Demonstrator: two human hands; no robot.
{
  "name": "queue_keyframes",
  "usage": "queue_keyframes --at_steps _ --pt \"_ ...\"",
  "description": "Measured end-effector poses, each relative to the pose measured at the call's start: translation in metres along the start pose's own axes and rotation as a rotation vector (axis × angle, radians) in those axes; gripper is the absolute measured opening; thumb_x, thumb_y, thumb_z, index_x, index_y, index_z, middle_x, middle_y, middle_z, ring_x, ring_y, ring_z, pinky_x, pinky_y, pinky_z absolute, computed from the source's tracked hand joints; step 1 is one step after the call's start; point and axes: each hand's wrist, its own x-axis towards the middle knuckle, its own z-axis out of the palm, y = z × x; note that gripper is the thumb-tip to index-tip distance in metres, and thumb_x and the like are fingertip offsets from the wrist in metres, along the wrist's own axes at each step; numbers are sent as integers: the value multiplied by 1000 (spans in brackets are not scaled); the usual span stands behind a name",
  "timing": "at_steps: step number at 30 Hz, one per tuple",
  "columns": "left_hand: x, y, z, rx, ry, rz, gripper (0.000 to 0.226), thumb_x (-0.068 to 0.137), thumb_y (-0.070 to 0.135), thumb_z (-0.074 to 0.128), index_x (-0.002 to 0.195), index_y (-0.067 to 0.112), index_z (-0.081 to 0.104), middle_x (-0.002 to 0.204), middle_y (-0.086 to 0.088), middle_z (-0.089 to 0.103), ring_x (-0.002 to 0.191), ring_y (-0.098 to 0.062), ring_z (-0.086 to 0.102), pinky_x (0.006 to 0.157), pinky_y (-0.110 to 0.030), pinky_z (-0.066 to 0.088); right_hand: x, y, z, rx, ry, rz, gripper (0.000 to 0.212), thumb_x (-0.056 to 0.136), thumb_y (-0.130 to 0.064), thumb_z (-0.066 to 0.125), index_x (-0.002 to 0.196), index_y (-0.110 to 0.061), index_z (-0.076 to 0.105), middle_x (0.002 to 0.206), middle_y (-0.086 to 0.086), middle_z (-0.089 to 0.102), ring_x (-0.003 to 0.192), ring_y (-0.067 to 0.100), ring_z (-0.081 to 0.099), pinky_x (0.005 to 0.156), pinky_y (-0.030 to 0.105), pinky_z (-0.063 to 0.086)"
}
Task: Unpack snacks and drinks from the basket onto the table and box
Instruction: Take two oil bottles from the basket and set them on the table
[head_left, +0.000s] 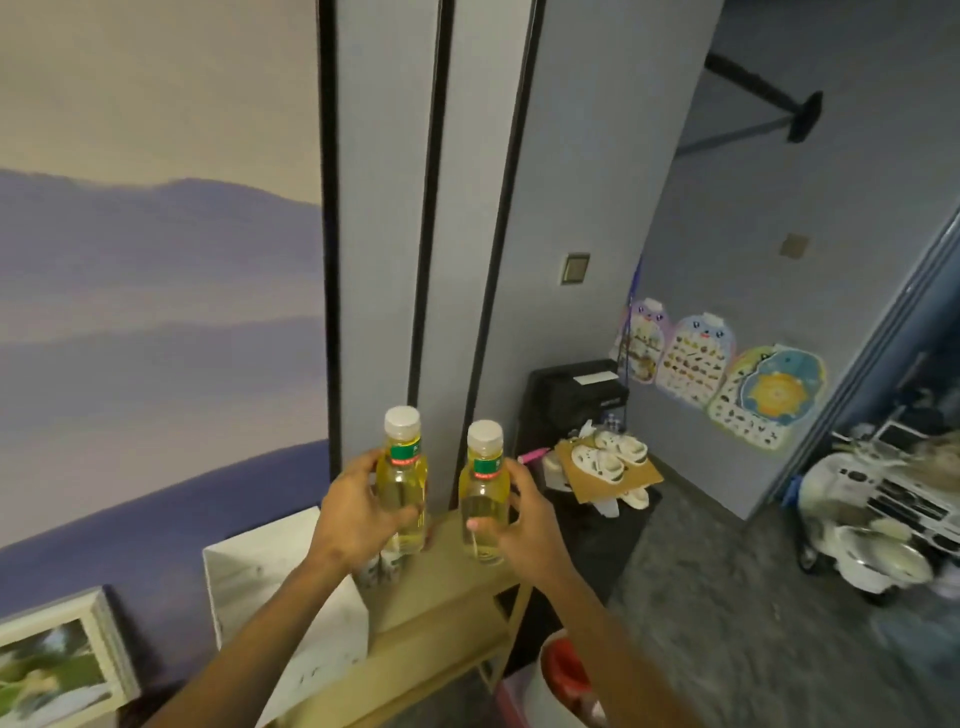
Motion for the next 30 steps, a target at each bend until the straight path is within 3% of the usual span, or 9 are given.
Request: queue_keyframes --at_steps 3,7,12,15,17,21,25,28,30 --pt "35 -20 41 -18 28 -88 86 66 25 99 138 34 52 114 20 61 107 -12 64 95 -35 55 52 37 -6 -21 -66 39 85 83 -15 89 150 -34 41 126 -29 61 115 -24 54 98 10 43" --pt "73 -45 82 -3 62 -174 81 68 33 98 132 40 49 117 17 63 106 -11 65 93 -33 54 114 79 -5 21 -95 72 74 88 -14 85 146 -31 42 120 -29 59 105 -30 53 84 -2 43" --pt "96 -78 122 51 124 -302 81 71 41 94 138 38 49 128 14 60 110 -11 61 98 -37 54 170 131 14 29 -179 72 65 85 -35 87 136 -48 49 124 -22 67 117 -7 63 98 19 53" --pt "98 -95 144 77 131 -346 79 71 39 95 136 38 51 123 17 61 108 -7 61 93 -31 53 191 158 27 32 -217 52 70 82 -27 90 139 -42 51 127 -24 65 121 2 64 99 23 55" --pt "100 -115 165 101 155 -399 74 71 40 94 131 40 52 121 17 65 107 -7 65 90 -31 55 208 187 37 50 -271 40 71 83 -17 89 139 -37 52 128 -26 64 121 3 64 98 24 56" --pt "100 -163 213 111 213 -518 69 72 46 88 132 38 53 113 19 67 104 -4 67 82 -28 57 235 261 68 56 -367 37 72 86 -20 87 145 -36 50 135 -23 65 128 3 62 104 34 57" --pt "105 -215 263 135 295 -566 69 68 58 81 126 51 46 117 18 67 105 -17 71 86 -47 62 252 332 106 59 -431 64 72 80 -17 90 139 -40 53 132 -18 69 125 7 65 104 46 57" --pt "109 -251 284 135 332 -572 63 71 56 81 123 60 45 115 21 66 108 -17 69 88 -48 61 257 370 132 102 -432 109 76 80 -11 90 141 -36 53 132 -18 70 124 3 64 105 40 56" --pt "109 -270 289 135 350 -575 70 71 54 84 131 55 48 123 22 66 112 -12 67 89 -45 60 258 388 147 128 -441 120 79 77 -7 91 143 -32 54 133 -17 69 124 3 64 105 39 56"
